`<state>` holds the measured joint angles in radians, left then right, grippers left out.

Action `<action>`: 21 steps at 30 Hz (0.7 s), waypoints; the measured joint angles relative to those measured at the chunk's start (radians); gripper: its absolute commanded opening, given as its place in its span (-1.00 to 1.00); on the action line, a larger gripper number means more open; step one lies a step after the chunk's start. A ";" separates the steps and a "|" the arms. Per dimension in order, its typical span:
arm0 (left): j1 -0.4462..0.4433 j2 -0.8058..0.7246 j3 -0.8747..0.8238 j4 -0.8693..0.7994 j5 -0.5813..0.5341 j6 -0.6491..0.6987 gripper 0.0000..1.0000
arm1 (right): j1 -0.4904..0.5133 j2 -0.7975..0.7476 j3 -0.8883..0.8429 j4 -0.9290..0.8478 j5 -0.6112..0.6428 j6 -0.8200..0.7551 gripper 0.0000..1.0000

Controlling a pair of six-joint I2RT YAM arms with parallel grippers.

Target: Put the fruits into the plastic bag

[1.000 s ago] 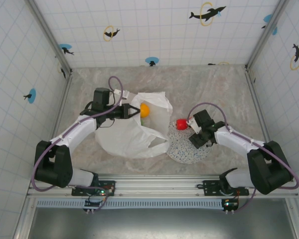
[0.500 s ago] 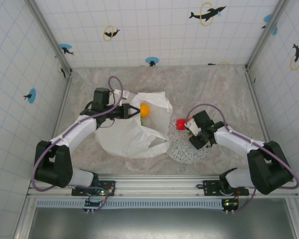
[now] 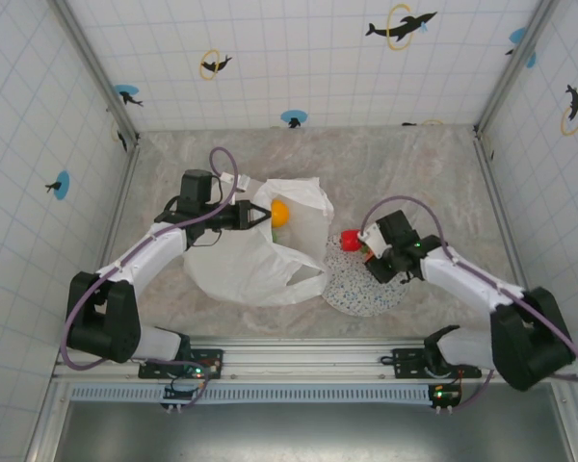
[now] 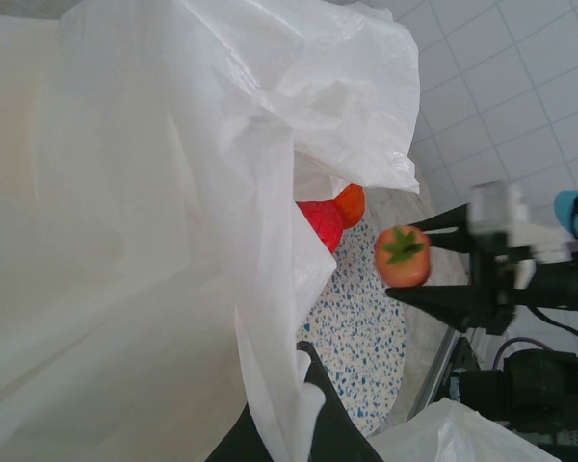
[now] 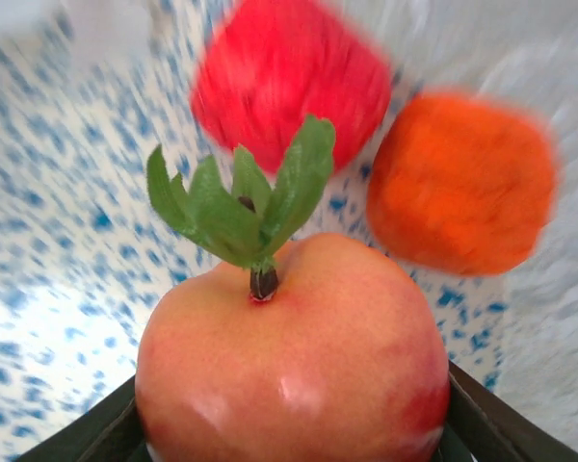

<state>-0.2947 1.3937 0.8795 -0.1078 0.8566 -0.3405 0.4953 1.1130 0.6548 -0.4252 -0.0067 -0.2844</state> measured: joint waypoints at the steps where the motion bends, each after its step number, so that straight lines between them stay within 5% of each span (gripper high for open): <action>1: 0.000 0.000 0.000 0.000 0.000 0.000 -1.00 | 0.000 -0.033 0.000 0.021 -0.024 0.006 0.04; 7: 0.000 0.000 0.000 0.001 0.000 0.000 -1.00 | 0.004 -0.069 0.000 0.200 -0.182 0.070 0.01; 21: -0.008 0.000 0.000 0.004 0.016 0.000 -1.00 | 0.155 0.282 0.023 0.560 -0.367 0.155 -0.03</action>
<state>-0.3023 1.3937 0.8795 -0.1040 0.8726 -0.3408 0.6502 1.3945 0.6781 0.1349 -0.3740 -0.1291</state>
